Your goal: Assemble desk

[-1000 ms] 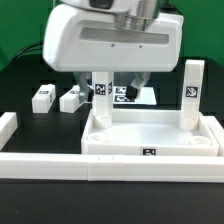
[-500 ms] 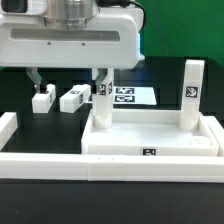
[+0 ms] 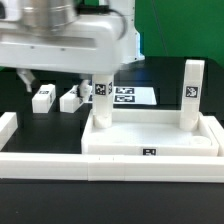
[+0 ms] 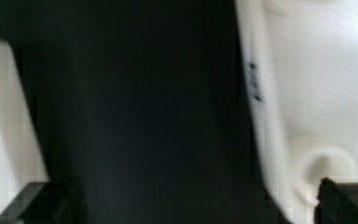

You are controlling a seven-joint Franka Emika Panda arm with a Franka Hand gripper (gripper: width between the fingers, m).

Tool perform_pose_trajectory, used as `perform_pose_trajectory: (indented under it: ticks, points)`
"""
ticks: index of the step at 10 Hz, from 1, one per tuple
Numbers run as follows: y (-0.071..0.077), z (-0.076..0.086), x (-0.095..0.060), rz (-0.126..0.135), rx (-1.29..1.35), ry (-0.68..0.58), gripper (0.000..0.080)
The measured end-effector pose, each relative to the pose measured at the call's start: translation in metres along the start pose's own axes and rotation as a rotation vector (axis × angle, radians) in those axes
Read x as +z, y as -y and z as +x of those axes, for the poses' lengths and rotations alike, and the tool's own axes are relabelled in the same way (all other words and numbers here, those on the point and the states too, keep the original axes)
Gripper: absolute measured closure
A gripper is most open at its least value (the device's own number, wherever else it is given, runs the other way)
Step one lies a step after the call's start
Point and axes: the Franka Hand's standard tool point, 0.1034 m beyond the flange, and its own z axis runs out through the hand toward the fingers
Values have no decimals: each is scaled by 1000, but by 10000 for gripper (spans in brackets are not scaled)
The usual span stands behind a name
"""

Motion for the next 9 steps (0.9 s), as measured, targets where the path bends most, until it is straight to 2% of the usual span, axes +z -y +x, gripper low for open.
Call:
perform_pose_trajectory:
  ticks: [1,2,3,4,6,7,8,9]
  points:
    - [-17,-9,4,32,42,37,150]
    - [-24,-20,14,41,73,63,150]
    - [-9,-17,14,12,85,19,150]
    - [0,-19,16,15,51,20,150]
    - [-5,-19,18,15,60,24,150]
    - [-13,-28,27,60,128,47,150]
    - [-26,-39,32,73,163,72,150]
    - [-35,-45,31,86,176,105,150]
